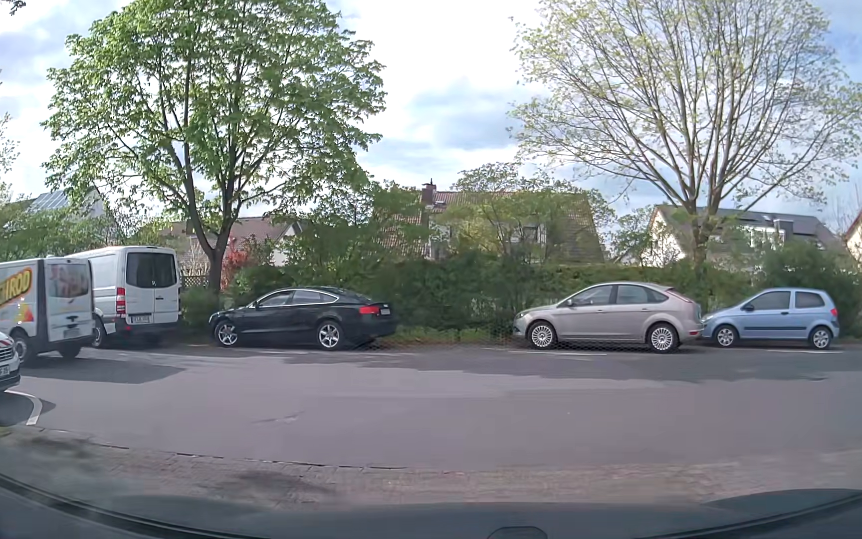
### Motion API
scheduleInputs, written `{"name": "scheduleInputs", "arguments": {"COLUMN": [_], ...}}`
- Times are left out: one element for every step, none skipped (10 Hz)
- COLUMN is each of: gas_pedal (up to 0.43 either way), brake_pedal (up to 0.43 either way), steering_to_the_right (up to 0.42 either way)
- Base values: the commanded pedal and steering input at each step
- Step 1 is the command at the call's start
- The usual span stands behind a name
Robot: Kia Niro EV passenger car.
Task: Follow the waypoints while adhering to traffic rules and regulations
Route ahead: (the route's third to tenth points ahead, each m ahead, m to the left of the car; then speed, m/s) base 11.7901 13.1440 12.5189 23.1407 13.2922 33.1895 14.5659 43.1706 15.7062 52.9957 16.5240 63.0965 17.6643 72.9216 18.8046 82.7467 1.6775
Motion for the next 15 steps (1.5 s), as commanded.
{"name": "scheduleInputs", "arguments": {"gas_pedal": [0.000, 0.000, 0.000, 0.000, 0.000, 0.000, 0.000, 0.000, 0.000, 0.000, 0.000, 0.000, 0.000, 0.000, 0.000], "brake_pedal": [0.171, 0.189, 0.195, 0.201, 0.195, 0.195, 0.189, 0.165, 0.146, 0.134, 0.128, 0.128, 0.152, 0.171, 0.177], "steering_to_the_right": [0.000, 0.000, 0.000, -0.001, -0.001, -0.001, -0.002, -0.002, -0.002, -0.002, -0.002, -0.002, -0.002, -0.002, -0.003]}}
